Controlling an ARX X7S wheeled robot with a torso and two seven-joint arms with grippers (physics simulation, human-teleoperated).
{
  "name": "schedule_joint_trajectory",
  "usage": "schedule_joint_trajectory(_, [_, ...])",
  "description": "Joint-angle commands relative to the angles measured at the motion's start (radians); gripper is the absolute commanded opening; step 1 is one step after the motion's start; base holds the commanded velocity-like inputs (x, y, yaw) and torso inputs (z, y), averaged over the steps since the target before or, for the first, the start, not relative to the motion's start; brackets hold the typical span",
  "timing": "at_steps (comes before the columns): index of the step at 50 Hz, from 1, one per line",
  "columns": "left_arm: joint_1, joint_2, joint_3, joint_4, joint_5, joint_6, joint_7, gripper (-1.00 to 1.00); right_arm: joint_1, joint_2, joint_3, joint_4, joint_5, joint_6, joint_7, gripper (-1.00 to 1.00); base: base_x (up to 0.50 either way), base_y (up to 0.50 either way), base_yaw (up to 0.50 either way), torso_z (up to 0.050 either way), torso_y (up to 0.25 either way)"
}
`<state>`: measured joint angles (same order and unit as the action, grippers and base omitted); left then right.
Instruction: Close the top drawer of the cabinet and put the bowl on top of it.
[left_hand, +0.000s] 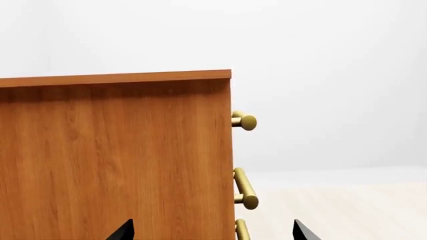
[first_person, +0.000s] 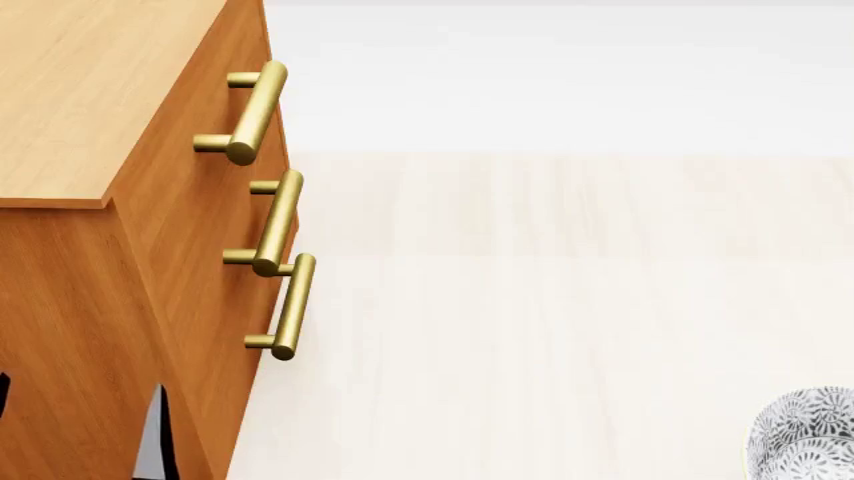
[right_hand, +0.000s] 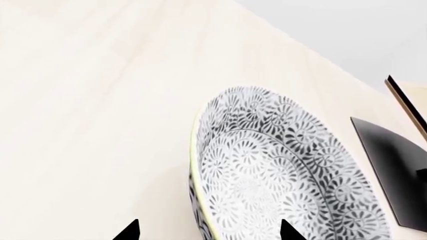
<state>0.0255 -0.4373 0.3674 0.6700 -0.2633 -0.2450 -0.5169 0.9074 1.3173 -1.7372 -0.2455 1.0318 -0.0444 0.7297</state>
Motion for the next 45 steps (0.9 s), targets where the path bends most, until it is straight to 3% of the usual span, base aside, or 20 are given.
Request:
schedule_joint_trajectory(1, [0.001, -0.002, 0.002, -0.003, -0.001, 0.004, -0.001, 1.0, -0.012, -0.011, 0.0, 0.019, -0.001, -0.014, -0.001, 1.0, 0.0, 0.0, 0.0, 0.0, 0.0])
schedule_joint_trajectory(45, [-0.001, -0.009, 0.005, 0.0, -0.007, 0.006, -0.012, 1.0, -0.028, -0.035, 0.011, 0.058, 0.009, -0.026, 0.004, 1.0, 0.0, 0.0, 0.0, 0.0, 0.0])
